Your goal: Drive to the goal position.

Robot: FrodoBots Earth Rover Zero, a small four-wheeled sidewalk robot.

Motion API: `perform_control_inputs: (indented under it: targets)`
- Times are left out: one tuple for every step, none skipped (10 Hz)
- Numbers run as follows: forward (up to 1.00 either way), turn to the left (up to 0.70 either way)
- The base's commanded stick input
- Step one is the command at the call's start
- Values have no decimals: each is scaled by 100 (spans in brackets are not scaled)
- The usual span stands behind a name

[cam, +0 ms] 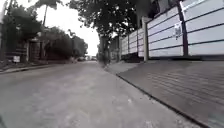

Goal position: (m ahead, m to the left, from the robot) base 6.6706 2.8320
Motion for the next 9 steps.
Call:
perform_control_inputs:
  targets:
    - [100, 0]
    - [100, 0]
    - [100, 1]
    - [100, 5]
    - [100, 0]
    - [100, 2]
    - [100, 9]
    - [100, 11]
    - [100, 10]
